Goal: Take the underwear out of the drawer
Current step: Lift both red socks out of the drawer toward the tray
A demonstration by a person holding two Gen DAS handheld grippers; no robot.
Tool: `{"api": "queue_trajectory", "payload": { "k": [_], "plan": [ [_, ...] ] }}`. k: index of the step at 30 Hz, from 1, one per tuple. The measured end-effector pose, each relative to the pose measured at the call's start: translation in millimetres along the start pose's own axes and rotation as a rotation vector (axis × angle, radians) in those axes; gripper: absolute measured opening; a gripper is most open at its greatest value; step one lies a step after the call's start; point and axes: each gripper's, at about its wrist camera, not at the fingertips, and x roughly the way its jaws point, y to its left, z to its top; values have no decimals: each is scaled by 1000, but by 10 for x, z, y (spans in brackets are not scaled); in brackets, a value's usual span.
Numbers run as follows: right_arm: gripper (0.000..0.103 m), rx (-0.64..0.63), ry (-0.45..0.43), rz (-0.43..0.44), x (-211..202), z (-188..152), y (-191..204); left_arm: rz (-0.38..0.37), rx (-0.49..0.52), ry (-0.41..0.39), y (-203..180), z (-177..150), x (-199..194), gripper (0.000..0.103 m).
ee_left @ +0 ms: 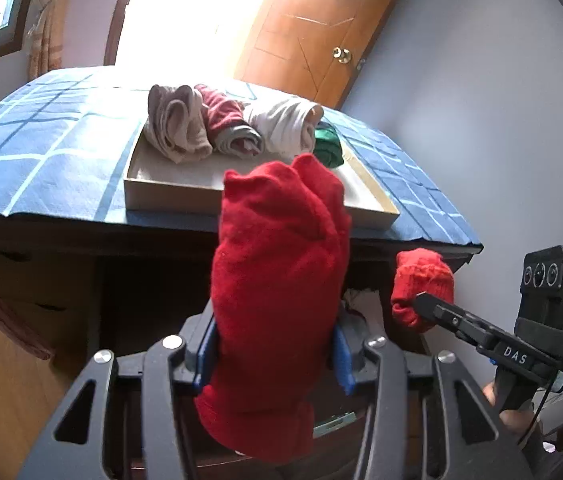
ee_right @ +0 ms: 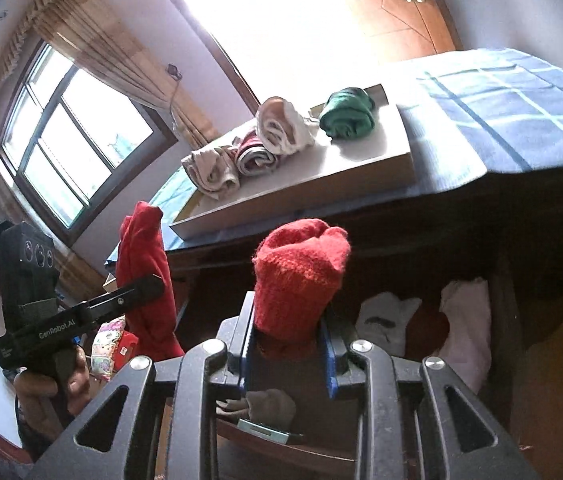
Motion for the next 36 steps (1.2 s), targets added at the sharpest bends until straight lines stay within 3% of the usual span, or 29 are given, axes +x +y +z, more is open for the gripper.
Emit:
{"api": "queue_trajectory", "payload": {
  "k": [15,36],
  "plan": [
    [30,-88,-70,41,-15,362,261,-11,15,-41,-109,245,-64,47],
    [30,-142,-153,-93,-112,1000,2,-66,56,-122,-723,1120,347,47]
  ]
}}
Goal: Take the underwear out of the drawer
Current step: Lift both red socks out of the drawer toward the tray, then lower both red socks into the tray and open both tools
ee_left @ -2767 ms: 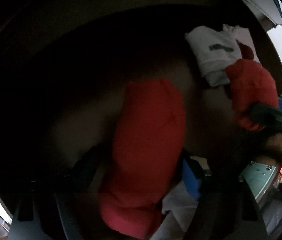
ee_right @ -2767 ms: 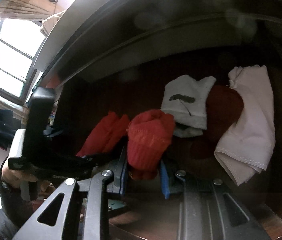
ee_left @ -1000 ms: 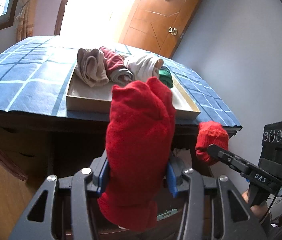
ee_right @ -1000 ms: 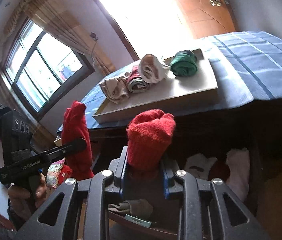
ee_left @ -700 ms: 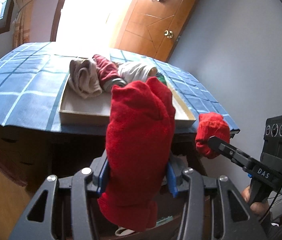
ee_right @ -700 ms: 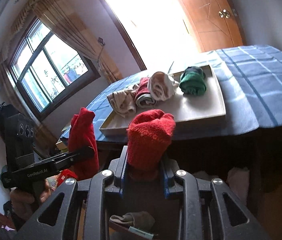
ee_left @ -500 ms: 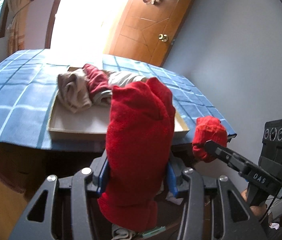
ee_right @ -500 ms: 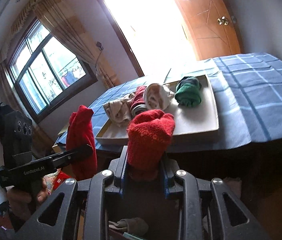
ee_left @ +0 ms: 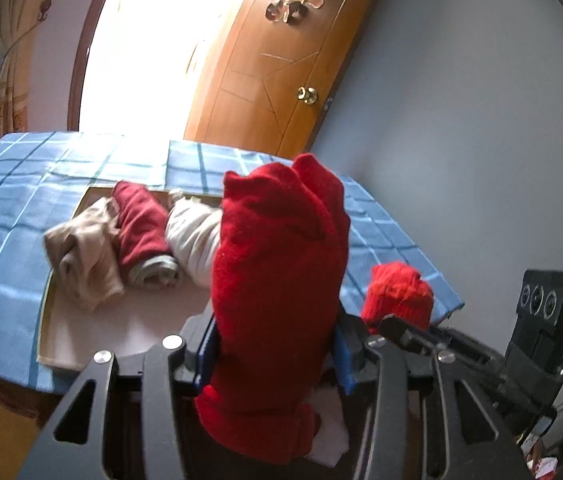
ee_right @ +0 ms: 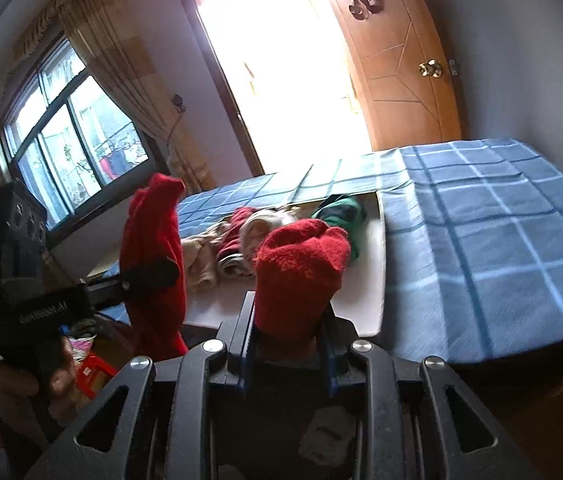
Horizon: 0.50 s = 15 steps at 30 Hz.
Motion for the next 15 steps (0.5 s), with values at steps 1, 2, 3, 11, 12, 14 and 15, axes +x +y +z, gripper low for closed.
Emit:
{"api": "queue_trajectory", "payload": {
  "k": [1,2,3,11,12,14,15],
  "plan": [
    [30,3,2,-5,24,32,-34,1,-5,-1,-15,36,43,47],
    [30,4,3,-8,45,63,-58,1,-10,0,-24,64,84,47],
    [30,1,3,-15,70,99,-78,-2,-15,1,-29,85,122,47],
    [30,-49,37,-49,340,294,-128,10,-64,18,-29,267,484,47],
    [30,-53,47,-52,389,312,-140,15,-67,17,-27,293,525,47],
    [30,-61,69,-62,491,346,-173,27,-74,20,-11,351,626,47],
    [30,-64,83,-68,556,367,-201,36,-79,24,4,380,687,47]
  ]
}}
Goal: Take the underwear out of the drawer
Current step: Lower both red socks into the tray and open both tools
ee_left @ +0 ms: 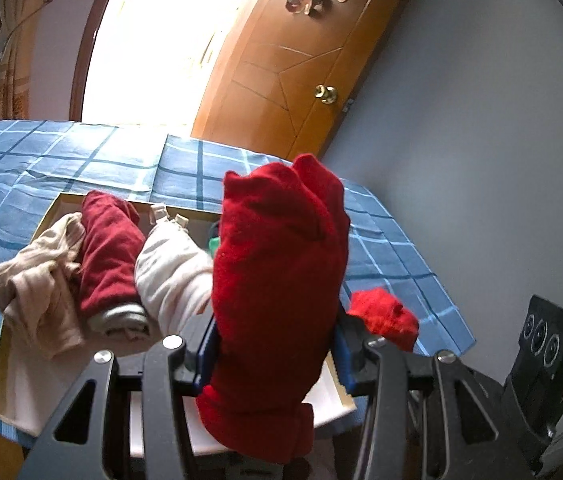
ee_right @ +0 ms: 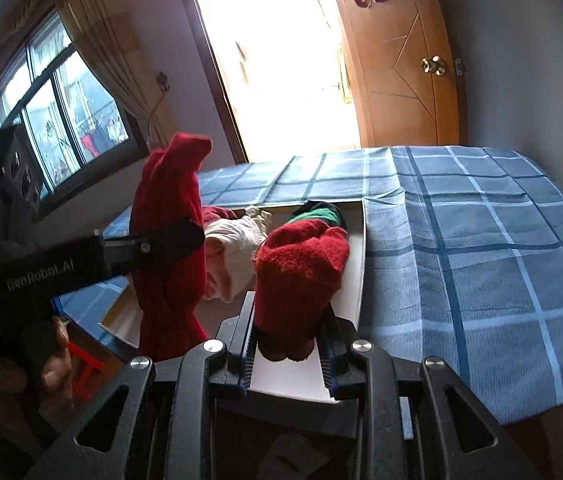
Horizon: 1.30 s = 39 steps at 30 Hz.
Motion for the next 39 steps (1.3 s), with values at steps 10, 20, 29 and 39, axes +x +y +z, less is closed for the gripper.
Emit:
{"api": "queue_trajectory", "payload": {
  "k": [10,20,29,39],
  "plan": [
    [30,-34,108,-25,463,56,-107,19,-60,66,95,217,523,47],
    [30,-50,170,-25,782,57,-143,90,-114,150,205,310,972,47],
    [30,-50,211,-4,1024,74,-182,154,-133,171,207,370,1227,51],
    [30,-39,194,13,1064,68,-229,161,-52,187,115,330,1323,63]
  ]
}}
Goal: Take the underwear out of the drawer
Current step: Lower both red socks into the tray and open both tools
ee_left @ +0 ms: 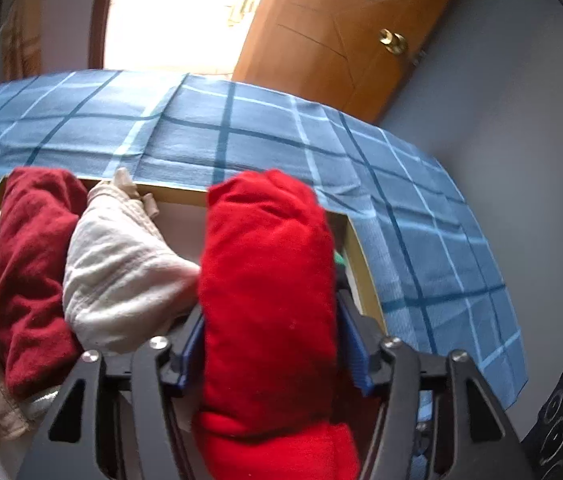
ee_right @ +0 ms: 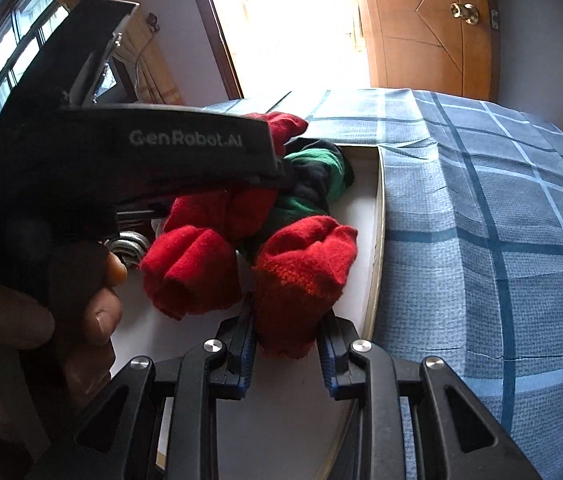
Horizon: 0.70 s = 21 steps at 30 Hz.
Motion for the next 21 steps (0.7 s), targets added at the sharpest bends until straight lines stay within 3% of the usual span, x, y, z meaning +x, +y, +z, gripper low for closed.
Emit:
{"api": "queue_trajectory", "payload": {
  "k": [8,19,21],
  "plan": [
    [30,53,10,10,6,36,-55,-13,22,13,-2,-52,-90,66],
    [35,112,21,64,-105,9,-108,-3,72,-14,-101,-203,-320,85],
    [42,121,3,63,-184,-19,-107,-6,64,-30,-95,-244,-402,90]
  ]
}}
